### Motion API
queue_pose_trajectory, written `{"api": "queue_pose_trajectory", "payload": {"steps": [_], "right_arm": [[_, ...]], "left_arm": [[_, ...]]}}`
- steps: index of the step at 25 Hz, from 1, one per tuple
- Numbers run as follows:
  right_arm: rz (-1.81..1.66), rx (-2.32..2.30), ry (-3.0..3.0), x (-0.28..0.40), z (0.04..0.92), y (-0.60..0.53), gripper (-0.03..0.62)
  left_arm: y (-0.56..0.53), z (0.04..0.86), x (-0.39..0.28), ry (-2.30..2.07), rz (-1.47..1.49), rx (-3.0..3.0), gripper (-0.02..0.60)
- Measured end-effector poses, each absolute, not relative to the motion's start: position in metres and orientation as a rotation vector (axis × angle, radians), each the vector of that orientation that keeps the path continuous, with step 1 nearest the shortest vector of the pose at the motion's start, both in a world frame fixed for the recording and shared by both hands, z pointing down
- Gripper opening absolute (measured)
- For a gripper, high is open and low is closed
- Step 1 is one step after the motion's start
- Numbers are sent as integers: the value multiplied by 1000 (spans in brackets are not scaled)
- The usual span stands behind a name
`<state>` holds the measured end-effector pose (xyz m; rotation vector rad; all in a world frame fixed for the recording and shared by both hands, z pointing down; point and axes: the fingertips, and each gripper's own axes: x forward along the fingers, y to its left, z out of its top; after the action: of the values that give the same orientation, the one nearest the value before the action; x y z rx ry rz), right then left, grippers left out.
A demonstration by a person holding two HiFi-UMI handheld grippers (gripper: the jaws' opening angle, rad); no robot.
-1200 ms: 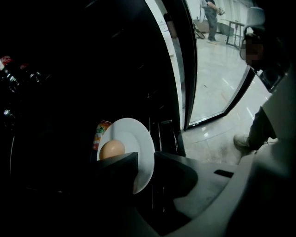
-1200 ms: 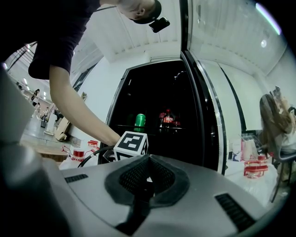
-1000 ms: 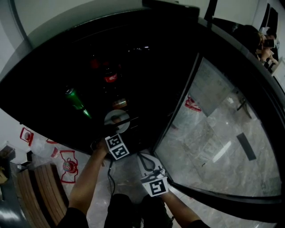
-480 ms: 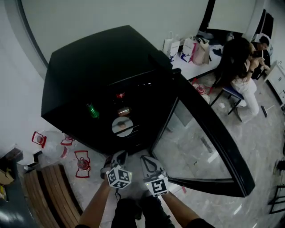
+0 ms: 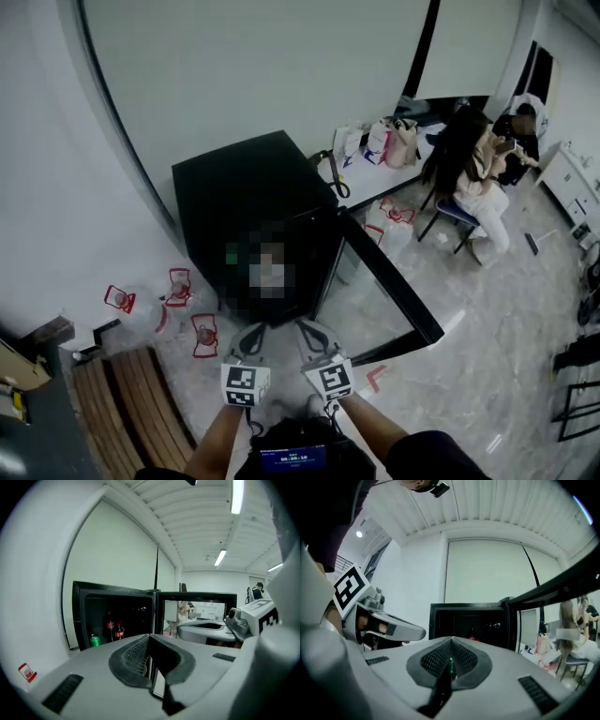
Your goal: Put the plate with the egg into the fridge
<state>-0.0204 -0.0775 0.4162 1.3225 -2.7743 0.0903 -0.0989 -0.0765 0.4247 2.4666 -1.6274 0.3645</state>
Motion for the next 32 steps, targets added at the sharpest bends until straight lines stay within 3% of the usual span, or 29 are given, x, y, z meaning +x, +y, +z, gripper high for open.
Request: {"api": "queue_pose_trajectory", "payload": {"steps": [9,32], "right_arm": [[-8,1304,-2851,-25,375,-48,8],[-43,1233,-2887,-23,358,-42,8]], "left_arm": [[-50,381,-95,-1715,258,2460,9],[-34,385,-87,-1748,314,2422,9]]}}
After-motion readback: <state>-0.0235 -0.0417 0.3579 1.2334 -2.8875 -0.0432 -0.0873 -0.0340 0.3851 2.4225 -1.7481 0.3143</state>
